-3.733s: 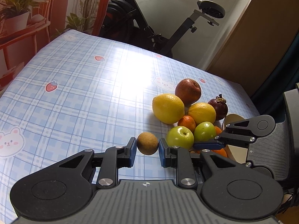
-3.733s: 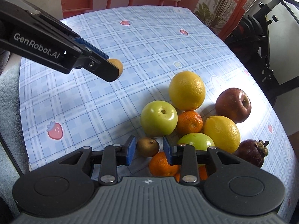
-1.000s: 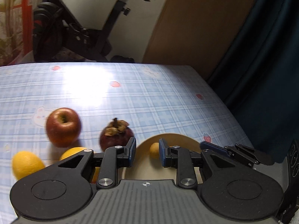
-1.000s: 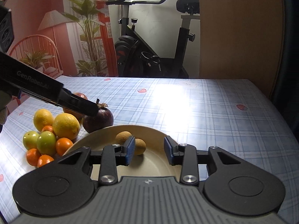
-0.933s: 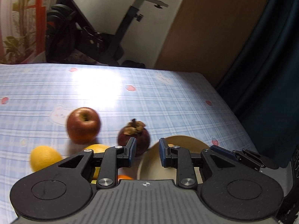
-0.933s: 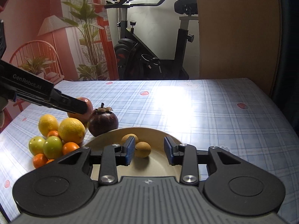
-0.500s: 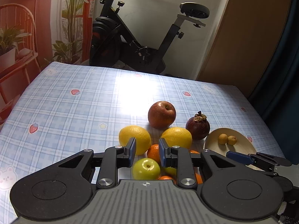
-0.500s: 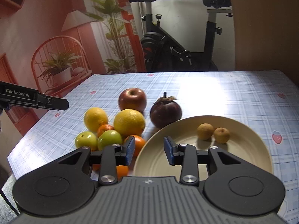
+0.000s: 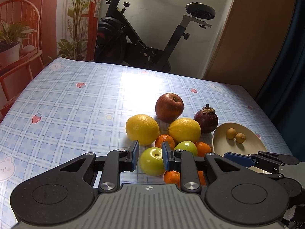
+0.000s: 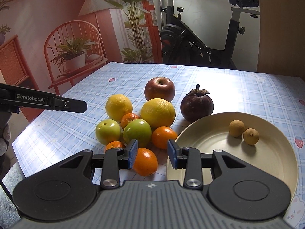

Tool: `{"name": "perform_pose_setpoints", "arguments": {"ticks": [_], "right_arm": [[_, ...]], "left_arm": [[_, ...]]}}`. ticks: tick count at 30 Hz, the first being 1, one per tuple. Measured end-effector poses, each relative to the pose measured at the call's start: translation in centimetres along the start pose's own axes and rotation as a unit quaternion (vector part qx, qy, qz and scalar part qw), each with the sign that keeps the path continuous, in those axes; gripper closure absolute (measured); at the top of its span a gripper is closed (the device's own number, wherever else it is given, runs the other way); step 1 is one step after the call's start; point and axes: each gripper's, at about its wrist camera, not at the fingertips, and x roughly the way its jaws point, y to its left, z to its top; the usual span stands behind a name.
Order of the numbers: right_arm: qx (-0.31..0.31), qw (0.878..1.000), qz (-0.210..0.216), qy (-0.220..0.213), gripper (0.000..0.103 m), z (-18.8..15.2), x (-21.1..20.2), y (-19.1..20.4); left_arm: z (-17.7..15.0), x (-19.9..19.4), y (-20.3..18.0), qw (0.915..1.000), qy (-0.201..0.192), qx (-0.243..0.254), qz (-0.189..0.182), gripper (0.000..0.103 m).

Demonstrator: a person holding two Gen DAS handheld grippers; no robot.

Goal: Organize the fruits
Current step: 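Lift the left tool away from the plate back toward the fruit pile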

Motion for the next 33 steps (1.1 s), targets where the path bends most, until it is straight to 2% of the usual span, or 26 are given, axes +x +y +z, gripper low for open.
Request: {"name": "perform_pose_setpoints", "arguments": {"ticks": [3, 7, 10, 14, 20, 23, 26, 30, 33], "right_arm": [[0.002, 1.000, 0.001, -0.002, 0.066, 0.1, 0.1, 0.1], [-0.001, 1.000, 0.011, 0.001, 0.066, 0.0, 0.5, 0.3], [-0.008, 1.000, 0.023, 0.006, 0.066, 0.1, 1.1, 1.0], [-0.030, 0.999, 0.039, 0.013, 0.066, 0.3, 2.0, 2.5], [-0.063, 0.996, 0.056, 0.029, 0.066, 0.4, 3.5, 4.7], [-0.070, 0.995, 0.056, 0.038, 0.066, 0.2, 4.0, 5.2], [-0.078, 0.995, 0.051, 0.046, 0.065, 0.0, 4.5, 5.5], [-0.096, 0.994, 0.034, 0.049, 0.065, 0.1, 4.8, 6.0], [-0.110, 0.992, 0.025, 0.051, 0.065, 0.2, 5.0, 6.5]], "left_arm": [[-0.6, 0.5, -0.4, 0.9998, 0.009, 0.011, -0.012, 0.076], [-0.5, 0.5, 0.5, 0.9999, 0.009, -0.004, -0.008, 0.076], [0.2, -0.3, 1.6, 0.9998, -0.007, -0.018, 0.003, 0.076], [0.8, -1.5, 2.5, 0.9991, -0.030, -0.013, 0.027, 0.076], [-0.1, -2.2, 3.3, 0.9956, -0.076, -0.020, 0.051, 0.076], [-0.2, -2.1, 4.0, 0.9960, -0.078, -0.037, 0.022, 0.076], [-0.4, -2.0, 4.0, 0.9964, -0.074, -0.034, 0.022, 0.075], [-0.8, -2.2, 4.3, 0.9944, -0.099, -0.036, -0.005, 0.075], [-0.6, -1.9, 4.2, 0.9951, -0.091, -0.036, -0.014, 0.075]]}}
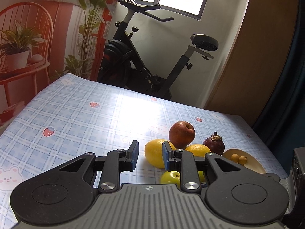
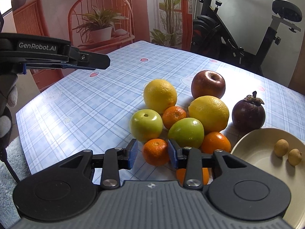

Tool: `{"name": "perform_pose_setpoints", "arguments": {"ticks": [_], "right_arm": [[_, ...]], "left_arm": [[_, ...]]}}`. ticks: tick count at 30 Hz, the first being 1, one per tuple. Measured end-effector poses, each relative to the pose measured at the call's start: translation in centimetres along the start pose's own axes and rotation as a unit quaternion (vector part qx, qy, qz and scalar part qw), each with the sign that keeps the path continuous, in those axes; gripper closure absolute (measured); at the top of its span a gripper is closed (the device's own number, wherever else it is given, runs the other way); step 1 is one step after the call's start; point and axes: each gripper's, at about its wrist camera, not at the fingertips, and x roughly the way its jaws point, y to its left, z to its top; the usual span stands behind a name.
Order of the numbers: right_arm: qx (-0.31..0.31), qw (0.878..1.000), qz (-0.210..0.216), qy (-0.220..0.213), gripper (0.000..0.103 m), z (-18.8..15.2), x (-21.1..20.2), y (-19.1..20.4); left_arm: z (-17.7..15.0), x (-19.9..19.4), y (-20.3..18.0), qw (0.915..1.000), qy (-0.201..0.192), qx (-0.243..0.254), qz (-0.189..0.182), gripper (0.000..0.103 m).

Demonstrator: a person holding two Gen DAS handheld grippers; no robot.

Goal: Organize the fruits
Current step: 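Lift the left tool away from the plate back toward the fruit pile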

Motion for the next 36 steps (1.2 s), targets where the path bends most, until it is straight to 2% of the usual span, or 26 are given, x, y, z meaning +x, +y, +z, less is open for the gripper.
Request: {"name": "perform_pose_setpoints", "arguments": {"ticks": [5, 9, 17, 27, 36], "right_arm": [[-0.022, 1.000, -0.014, 0.011, 0.065, 0.2, 0.2, 0.7], [-0.018, 1.000, -0.019, 0.017, 0.066, 0.3, 0.3, 0.4], [-0.027, 0.999, -0.023, 0.025, 0.063, 0.3, 1.0, 1.0], [-0.028, 0.999, -0.023, 0.033, 0.061, -0.1, 0.4, 1.1], [-0.040, 0.998, -0.040, 0.033, 0.061, -0.4, 1.0, 0.9]], "left_arm": [[0.0, 0.6, -0.3, 0.9993, 0.030, 0.018, 0.014, 0.075], [0.0, 0.5, -0.3, 0.9987, 0.029, 0.030, 0.030, 0.075], [-0.1, 0.8, 0.6, 0.9986, 0.043, 0.015, 0.025, 0.075], [-0.1, 0.8, 0.1, 0.9989, 0.036, 0.027, 0.010, 0.075], [-0.1, 0.8, -0.1, 0.9989, 0.034, 0.030, 0.010, 0.075]]}}
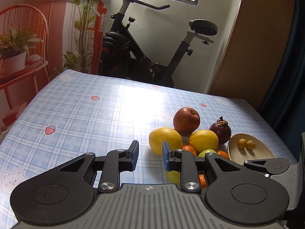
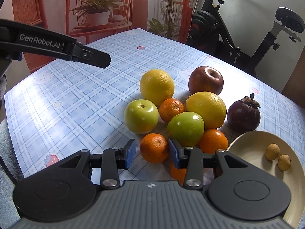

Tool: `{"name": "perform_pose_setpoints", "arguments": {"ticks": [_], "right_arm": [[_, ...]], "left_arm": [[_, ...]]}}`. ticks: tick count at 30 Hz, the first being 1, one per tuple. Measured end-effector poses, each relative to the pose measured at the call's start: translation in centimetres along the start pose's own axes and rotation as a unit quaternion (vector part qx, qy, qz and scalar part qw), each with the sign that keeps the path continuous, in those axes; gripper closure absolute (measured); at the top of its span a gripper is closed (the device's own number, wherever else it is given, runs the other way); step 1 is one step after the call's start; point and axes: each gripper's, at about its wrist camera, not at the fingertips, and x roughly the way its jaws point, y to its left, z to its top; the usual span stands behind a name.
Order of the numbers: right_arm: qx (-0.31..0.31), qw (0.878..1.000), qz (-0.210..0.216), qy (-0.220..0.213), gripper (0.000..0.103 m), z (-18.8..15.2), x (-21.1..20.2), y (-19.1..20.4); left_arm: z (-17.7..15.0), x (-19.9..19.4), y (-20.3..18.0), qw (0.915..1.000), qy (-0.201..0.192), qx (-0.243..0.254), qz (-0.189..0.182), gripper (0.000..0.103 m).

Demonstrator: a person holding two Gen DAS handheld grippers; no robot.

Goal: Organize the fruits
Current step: 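Lift the left tool away from the plate back toward the fruit pile, then grasp a mandarin with the left tool from the pile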

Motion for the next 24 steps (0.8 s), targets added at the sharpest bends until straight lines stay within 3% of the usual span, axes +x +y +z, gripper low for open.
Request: {"name": "perform_pose_setpoints", "arguments": {"ticks": [6, 14, 17, 24], "right_arm": [[-0.030, 0.999, -0.014, -0.005, 0.067, -0.3, 0.0, 0.6], [0.013, 0.999, 0.004, -0.045, 0.068, -0.8, -2.0, -1.0], [0.034, 0.997, 0.006, -0.063, 0.068, -1.0, -3.1, -2.4], [0.076, 0.992, 0.000, -0.104, 0.068, -1.6, -5.7, -5.3]], "left_arm": [[-0.2, 0.5, -0.3, 0.9996, 0.016, 0.004, -0.025, 0.075], [-0.3, 0.7, -1.0, 0.9989, 0.024, 0.019, -0.035, 0.075], [-0.1, 1.2, -1.8, 0.9984, 0.025, 0.031, -0.040, 0.080], [0.7, 3.7, -3.3, 0.9960, 0.055, 0.045, -0.055, 0.082]]}}
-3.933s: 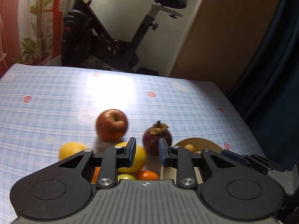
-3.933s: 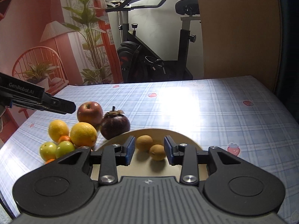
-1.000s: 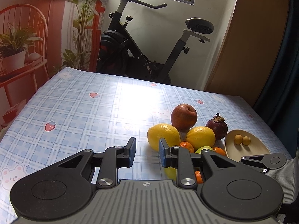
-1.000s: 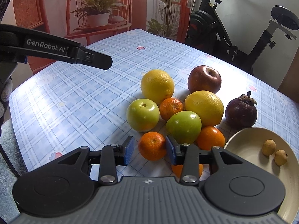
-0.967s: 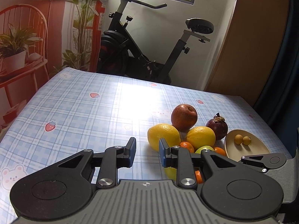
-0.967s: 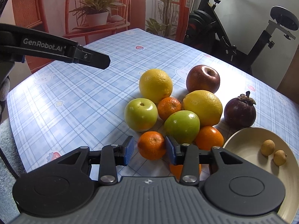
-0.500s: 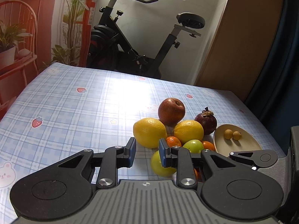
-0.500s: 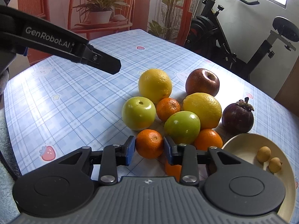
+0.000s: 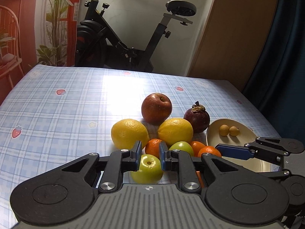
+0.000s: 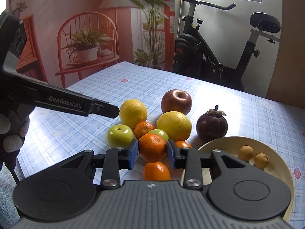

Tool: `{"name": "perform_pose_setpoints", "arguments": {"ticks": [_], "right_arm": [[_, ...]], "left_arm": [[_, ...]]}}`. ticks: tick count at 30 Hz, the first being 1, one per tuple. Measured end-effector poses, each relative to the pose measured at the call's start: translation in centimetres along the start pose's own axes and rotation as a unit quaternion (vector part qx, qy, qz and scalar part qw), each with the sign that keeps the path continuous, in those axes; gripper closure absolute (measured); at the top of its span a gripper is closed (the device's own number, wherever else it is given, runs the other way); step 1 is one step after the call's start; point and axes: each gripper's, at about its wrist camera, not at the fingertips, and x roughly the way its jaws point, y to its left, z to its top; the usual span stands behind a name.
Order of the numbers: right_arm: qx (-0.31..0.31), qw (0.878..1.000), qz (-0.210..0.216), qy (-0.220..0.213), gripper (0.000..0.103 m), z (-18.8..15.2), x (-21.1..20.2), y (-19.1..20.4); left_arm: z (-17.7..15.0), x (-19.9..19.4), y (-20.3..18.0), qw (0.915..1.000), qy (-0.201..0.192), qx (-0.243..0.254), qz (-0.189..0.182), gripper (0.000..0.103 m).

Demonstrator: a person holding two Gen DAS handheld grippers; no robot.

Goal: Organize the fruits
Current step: 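Grasp a mandarin with the left tool from the pile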

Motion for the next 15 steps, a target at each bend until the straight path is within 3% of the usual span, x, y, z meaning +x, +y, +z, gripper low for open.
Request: {"name": "perform_pose_setpoints", "arguments": {"ticks": [15], "right_arm": [[0.064, 0.997, -0.017, -0.039, 0.068, -0.8, -2.5, -5.5]], "left_arm": [[0.9, 4.7, -1.5, 0.9976, 0.066, 0.015, 0.014, 0.084]]}}
